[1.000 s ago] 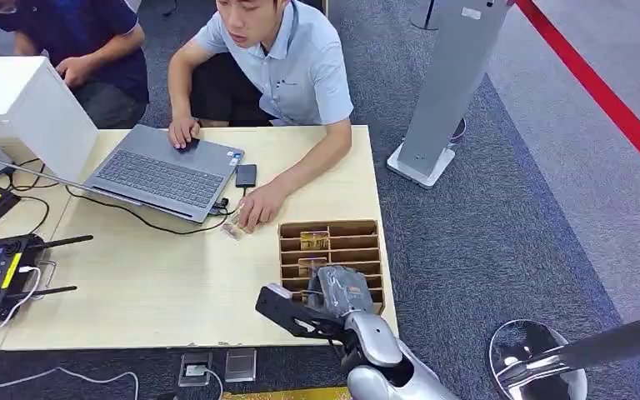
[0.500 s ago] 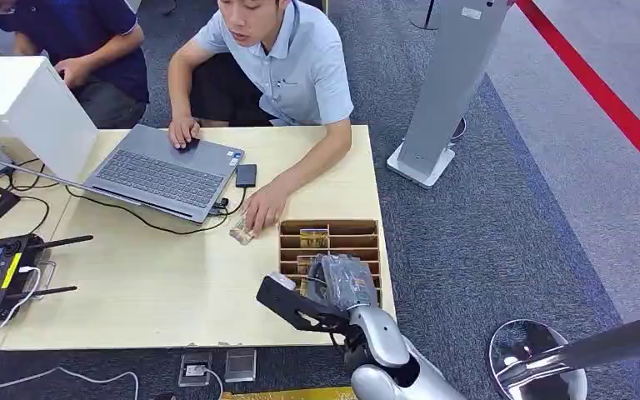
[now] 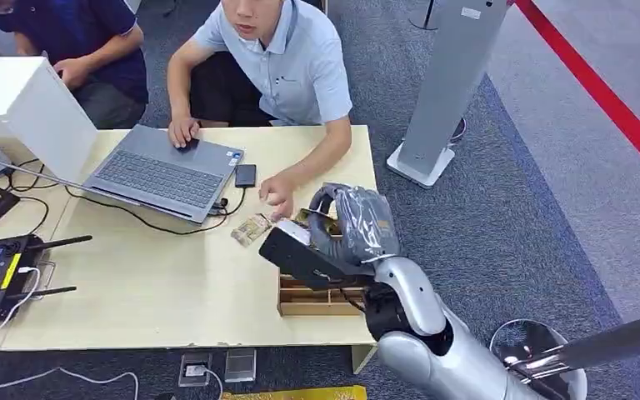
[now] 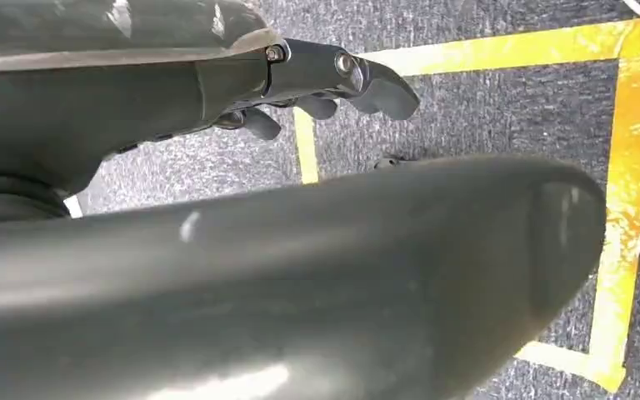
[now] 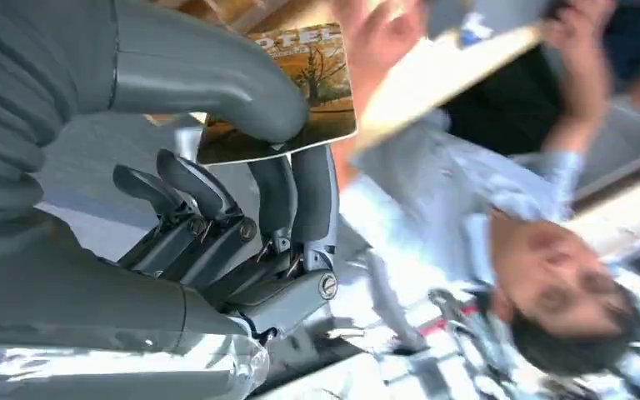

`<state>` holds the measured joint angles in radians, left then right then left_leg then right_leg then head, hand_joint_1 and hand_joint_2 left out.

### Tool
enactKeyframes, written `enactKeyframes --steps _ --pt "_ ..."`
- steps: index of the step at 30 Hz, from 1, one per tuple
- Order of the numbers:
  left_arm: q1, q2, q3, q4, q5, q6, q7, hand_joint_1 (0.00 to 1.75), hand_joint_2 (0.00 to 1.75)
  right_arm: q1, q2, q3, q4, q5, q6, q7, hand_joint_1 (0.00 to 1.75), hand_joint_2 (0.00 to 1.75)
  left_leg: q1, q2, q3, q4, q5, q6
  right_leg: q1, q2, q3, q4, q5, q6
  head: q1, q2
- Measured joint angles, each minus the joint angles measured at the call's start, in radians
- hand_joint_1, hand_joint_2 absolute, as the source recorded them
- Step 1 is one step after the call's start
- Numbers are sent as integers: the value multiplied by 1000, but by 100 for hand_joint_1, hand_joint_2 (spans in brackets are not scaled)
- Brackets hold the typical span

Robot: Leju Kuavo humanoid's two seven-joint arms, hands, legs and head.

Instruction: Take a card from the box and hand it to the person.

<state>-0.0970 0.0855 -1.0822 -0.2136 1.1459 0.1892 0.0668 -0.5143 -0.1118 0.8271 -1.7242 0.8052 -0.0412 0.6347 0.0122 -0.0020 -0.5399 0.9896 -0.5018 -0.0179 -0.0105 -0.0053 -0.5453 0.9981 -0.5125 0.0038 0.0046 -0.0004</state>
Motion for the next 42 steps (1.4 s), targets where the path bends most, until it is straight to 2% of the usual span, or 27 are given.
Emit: enactKeyframes --steps 3,7,8,9,13,14,16,22,23,31,37,42 --pt "-2 0 0 0 -14 -2 -2 0 0 -92 24 14 84 -95 -4 -89 175 175 0 0 0 0 0 0 0 0 0 1 0 0 0 0" --pt "-5 0 -2 0 -25 -10 -7 0 0 -201 76 38 242 -138 -51 -196 175 175 0 -1 -1 0 1 0 0 -2 -1 2 0 0 0 0" --pt "-6 0 -2 0 -28 -11 -7 0 0 -227 93 45 290 -146 -63 -220 175 175 0 -1 -2 0 1 0 0 -1 -1 2 0 0 0 0" --pt "-8 0 -4 0 -31 -14 -7 0 0 -282 125 60 394 -148 -87 -269 175 175 0 -1 -2 0 1 0 0 -2 -1 2 0 0 -1 0" --pt "-8 0 -9 0 -32 -19 -8 0 0 -319 170 84 530 -150 -116 -319 175 175 0 -5 -4 0 1 0 0 -5 -2 2 0 0 1 0" --pt "-8 1 -10 0 -31 -19 -8 0 0 -347 187 93 588 -148 -124 -331 175 175 0 -4 -5 0 1 0 0 -4 -4 2 0 0 5 0" --pt "-11 2 -13 0 -30 -19 -8 0 0 -398 223 115 721 -139 -143 -348 175 175 0 -3 -5 0 1 -1 0 -3 -5 2 0 0 -1 0" --pt "-9 2 -20 0 -23 -16 0 0 0 -432 269 140 870 -104 -168 -356 175 175 0 -4 -6 0 1 0 0 -5 -5 1 0 0 0 0" --pt "-8 2 -21 0 -20 -16 1 0 0 -437 274 143 893 -99 -171 -355 0 175 0 -5 -6 0 1 0 0 -5 -5 1 0 0 0 0" --pt "-6 7 -27 0 -29 -46 -18 0 0 -453 284 160 999 -72 -208 -330 0 175 0 -4 -5 1 1 0 0 -5 -6 1 0 0 1 0" --pt "-6 9 -27 1 -15 -41 -18 0 0 -462 280 160 1018 -73 -230 -325 0 175 0 -4 -5 1 1 0 0 -4 -6 1 0 0 0 0" --pt "-5 9 -27 2 6 -22 -6 0 0 -465 272 150 993 -107 -286 -336 0 175 0 -4 -5 1 1 0 0 -4 -6 1 0 0 0 0"
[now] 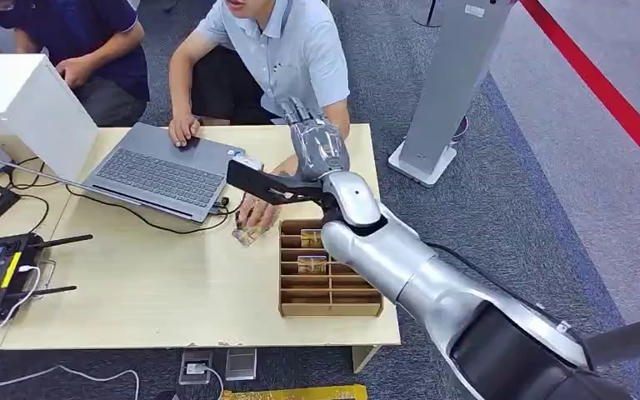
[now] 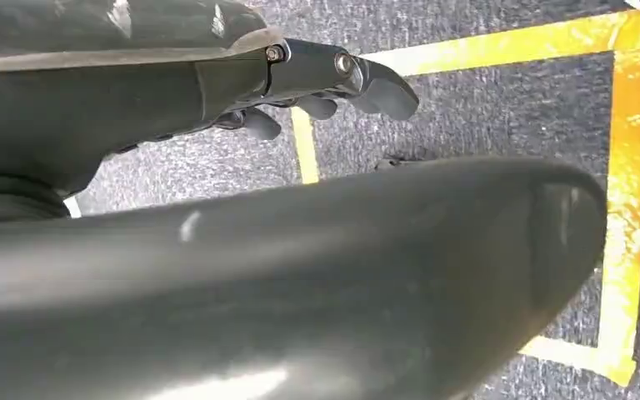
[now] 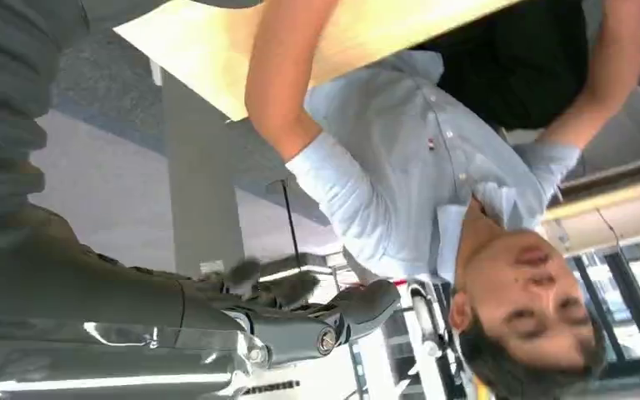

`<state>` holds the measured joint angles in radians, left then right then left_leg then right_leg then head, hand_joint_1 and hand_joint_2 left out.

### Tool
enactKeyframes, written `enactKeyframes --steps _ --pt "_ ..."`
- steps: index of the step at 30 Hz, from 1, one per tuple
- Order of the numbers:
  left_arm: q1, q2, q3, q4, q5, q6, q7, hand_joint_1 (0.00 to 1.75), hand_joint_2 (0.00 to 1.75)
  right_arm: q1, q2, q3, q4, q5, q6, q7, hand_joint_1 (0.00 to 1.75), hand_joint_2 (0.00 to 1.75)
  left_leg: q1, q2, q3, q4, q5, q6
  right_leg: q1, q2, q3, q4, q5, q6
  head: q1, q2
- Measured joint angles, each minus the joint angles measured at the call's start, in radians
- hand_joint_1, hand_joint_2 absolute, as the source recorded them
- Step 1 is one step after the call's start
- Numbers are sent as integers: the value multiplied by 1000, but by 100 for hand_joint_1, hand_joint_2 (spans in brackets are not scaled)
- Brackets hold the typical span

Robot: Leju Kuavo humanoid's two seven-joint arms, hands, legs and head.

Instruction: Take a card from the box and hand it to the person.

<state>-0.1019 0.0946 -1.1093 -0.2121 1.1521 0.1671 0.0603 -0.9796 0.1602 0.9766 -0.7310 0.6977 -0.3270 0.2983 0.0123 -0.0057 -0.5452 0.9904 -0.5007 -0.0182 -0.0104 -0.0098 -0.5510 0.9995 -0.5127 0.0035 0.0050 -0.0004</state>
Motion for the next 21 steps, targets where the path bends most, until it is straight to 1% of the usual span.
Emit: enactKeyframes --steps 2,7,10,14,17,18,21 --pt "1 0 0 0 8 6 3 0 0 1 -11 -12 -36 -18 -15 0 0 175 0 0 0 0 0 0 0 0 0 0 0 0 0 0" --pt "3 0 0 0 12 12 6 0 0 13 -39 -37 -122 -41 -20 1 0 175 0 1 0 0 0 0 0 1 0 0 0 0 1 0" --pt "4 0 0 0 21 20 10 0 0 52 -61 -63 -214 -120 -30 -16 0 175 0 1 1 0 0 0 0 1 0 0 0 0 0 0" --pt "6 0 1 0 32 24 6 0 0 140 -100 -95 -369 -244 -28 -56 0 175 0 1 1 0 0 0 0 1 0 -1 0 0 -1 0" --pt "8 0 1 0 40 27 2 0 0 236 -144 -121 -486 -382 -13 -135 0 175 0 1 1 0 0 0 0 1 1 -2 0 0 -1 0" --pt "9 0 2 0 42 29 1 0 0 274 -159 -130 -523 -433 -11 -173 0 175 0 1 1 0 -1 0 0 1 0 -2 0 0 1 0" --pt "10 1 2 0 47 33 1 0 0 391 -196 -161 -605 -561 -20 -290 0 175 0 1 1 0 -1 0 0 1 0 -2 0 0 0 0"
